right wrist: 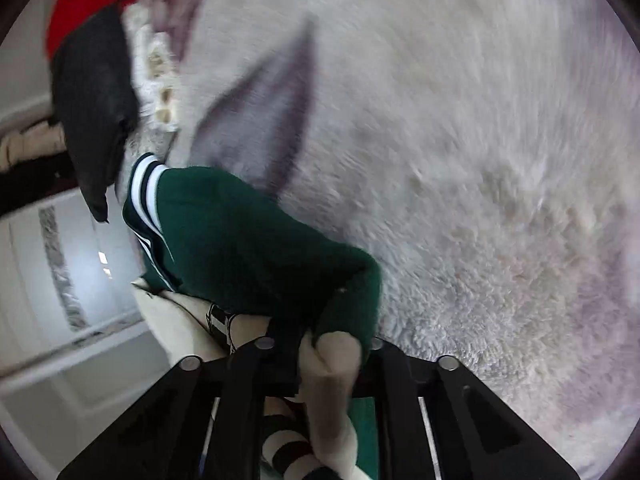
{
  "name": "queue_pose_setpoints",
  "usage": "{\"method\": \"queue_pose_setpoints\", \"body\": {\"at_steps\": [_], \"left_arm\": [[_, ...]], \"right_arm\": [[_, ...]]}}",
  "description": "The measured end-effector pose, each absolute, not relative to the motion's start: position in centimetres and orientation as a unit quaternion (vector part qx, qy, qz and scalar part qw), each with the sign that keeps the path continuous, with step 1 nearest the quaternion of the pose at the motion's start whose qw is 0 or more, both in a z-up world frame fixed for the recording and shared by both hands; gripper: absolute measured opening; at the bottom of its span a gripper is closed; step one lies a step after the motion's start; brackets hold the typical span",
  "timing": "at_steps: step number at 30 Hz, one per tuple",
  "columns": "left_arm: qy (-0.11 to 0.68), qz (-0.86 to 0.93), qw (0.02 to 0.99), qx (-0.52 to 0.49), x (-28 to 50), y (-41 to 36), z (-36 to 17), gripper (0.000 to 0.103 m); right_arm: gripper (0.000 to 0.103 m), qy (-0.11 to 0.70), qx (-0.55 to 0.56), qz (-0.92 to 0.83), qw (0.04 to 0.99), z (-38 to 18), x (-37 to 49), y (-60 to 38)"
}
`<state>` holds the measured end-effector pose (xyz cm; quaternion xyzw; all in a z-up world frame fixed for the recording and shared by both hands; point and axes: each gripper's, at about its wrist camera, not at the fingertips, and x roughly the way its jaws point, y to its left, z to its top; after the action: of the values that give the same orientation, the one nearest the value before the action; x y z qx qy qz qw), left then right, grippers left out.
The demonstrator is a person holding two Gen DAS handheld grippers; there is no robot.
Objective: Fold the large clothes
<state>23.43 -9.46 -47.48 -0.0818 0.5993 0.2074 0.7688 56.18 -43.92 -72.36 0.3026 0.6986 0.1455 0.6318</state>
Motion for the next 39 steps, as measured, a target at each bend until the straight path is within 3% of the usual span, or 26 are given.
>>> {"method": "queue_pose_setpoints", "body": {"at_steps": [2, 5, 7, 9, 11, 14, 20, 21, 23, 29, 31, 33, 35, 37, 39], "left_arm": [[0.611, 0.179, 0.767, -0.085, 22.2, -11.5, -47.3, 0.103], [0.631, 0.147, 0.759, -0.063, 20.7, -14.0, -47.5, 0.103], [0.639, 0.138, 0.753, -0.073, 19.5, -14.6, -47.4, 0.103], [0.645, 0.126, 0.748, -0.097, 18.6, -14.9, -47.2, 0.103], [0.653, 0.118, 0.741, -0.106, 17.5, -15.9, -47.4, 0.103], [0.675, 0.106, 0.723, -0.102, 15.9, -18.2, -48.9, 0.103], [0.704, 0.12, 0.689, -0.126, 12.6, -19.6, -50.5, 0.103], [0.707, 0.125, 0.685, -0.124, 12.0, -19.4, -50.6, 0.103], [0.714, 0.137, 0.676, -0.121, 10.5, -18.4, -50.7, 0.103], [0.698, 0.205, 0.651, -0.217, 6.9, -12.7, -52.7, 0.103], [0.666, 0.23, 0.638, -0.312, 5.8, -9.7, -54.1, 0.103], [0.645, 0.233, 0.614, -0.39, 5.0, -7.3, -56.6, 0.103], [0.627, 0.24, 0.594, -0.443, 4.3, -5.4, -59.3, 0.103], [0.602, 0.243, 0.588, -0.482, 4.2, -4.2, -61.7, 0.093], [0.584, 0.254, 0.597, -0.488, 4.3, -3.6, -62.3, 0.076]], "right_arm": [[0.008, 0.695, 0.27, 0.12, 0.655, -72.5, 56.8, -45.2], [0.01, 0.718, 0.298, 0.136, 0.614, -74.8, 57.8, -45.6], [0.022, 0.725, 0.306, 0.152, 0.598, -73.6, 57.7, -45.9], [0.058, 0.726, 0.295, 0.159, 0.601, -70.9, 56.5, -47.1], [0.063, 0.725, 0.268, 0.158, 0.614, -68.2, 54.2, -48.5], [0.063, 0.747, 0.256, 0.152, 0.595, -66.1, 47.3, -50.5], [0.063, 0.8, 0.276, 0.191, 0.497, -69.9, 35.3, -46.0], [0.052, 0.801, 0.276, 0.196, 0.494, -70.5, 33.6, -45.2], [0.007, 0.809, 0.233, 0.166, 0.514, -71.4, 31.3, -44.9], [0.011, 0.794, 0.239, 0.131, 0.544, -71.1, 30.2, -47.6], [0.026, 0.796, 0.23, 0.152, 0.539, -69.7, 30.3, -45.6], [0.066, 0.794, 0.247, 0.174, 0.527, -68.8, 29.8, -44.7], [0.068, 0.79, 0.264, 0.183, 0.522, -68.2, 28.4, -44.7], [0.068, 0.794, 0.27, 0.174, 0.516, -68.3, 26.5, -45.3], [0.068, 0.802, 0.281, 0.152, 0.505, -69.1, 24.5, -45.9]]}}
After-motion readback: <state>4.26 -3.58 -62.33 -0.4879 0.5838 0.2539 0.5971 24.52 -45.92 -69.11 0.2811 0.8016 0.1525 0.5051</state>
